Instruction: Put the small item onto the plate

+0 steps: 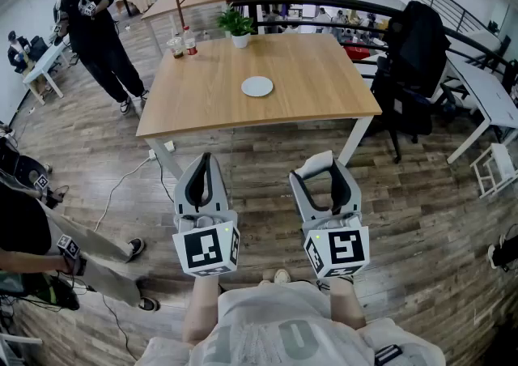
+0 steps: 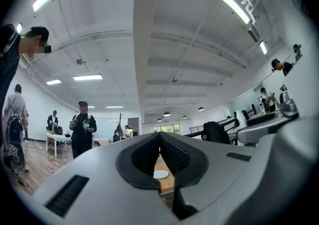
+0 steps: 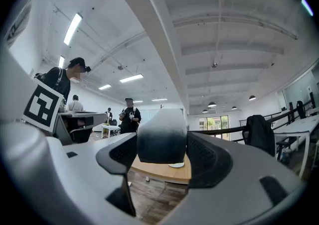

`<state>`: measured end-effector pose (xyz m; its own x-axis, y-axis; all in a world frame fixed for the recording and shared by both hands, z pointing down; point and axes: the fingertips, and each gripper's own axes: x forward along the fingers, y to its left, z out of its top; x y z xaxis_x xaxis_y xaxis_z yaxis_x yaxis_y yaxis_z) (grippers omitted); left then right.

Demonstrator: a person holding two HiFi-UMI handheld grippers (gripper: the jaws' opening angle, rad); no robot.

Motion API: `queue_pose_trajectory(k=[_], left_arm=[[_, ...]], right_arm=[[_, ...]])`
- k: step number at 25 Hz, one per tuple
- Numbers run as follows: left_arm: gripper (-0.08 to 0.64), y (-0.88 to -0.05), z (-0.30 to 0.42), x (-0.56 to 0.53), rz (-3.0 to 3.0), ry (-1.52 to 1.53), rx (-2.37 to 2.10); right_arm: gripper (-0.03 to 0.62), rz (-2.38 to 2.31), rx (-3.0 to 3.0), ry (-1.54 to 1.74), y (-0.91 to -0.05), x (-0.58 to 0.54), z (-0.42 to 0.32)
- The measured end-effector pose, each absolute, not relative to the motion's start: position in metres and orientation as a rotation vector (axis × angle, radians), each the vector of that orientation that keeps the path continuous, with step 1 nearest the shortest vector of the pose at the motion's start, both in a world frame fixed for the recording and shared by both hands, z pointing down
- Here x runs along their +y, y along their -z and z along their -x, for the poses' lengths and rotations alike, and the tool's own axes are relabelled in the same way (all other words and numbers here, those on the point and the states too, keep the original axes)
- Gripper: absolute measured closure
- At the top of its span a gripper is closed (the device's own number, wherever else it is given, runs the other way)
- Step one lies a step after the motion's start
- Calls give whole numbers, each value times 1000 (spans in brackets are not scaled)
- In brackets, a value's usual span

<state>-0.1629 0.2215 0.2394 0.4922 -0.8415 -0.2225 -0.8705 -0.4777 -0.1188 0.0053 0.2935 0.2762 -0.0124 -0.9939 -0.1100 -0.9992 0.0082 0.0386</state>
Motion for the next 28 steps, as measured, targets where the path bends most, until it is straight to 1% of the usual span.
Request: queue_pose_trajectory(k=[14, 28], left_arm=[[552, -247, 150, 217, 2538, -179, 1483], [552, -259, 123, 226, 2493, -162, 1508]], right_arm=[[279, 2095, 2231, -176, -280, 289, -10], [279, 2069, 2200, -85, -302, 290, -56]])
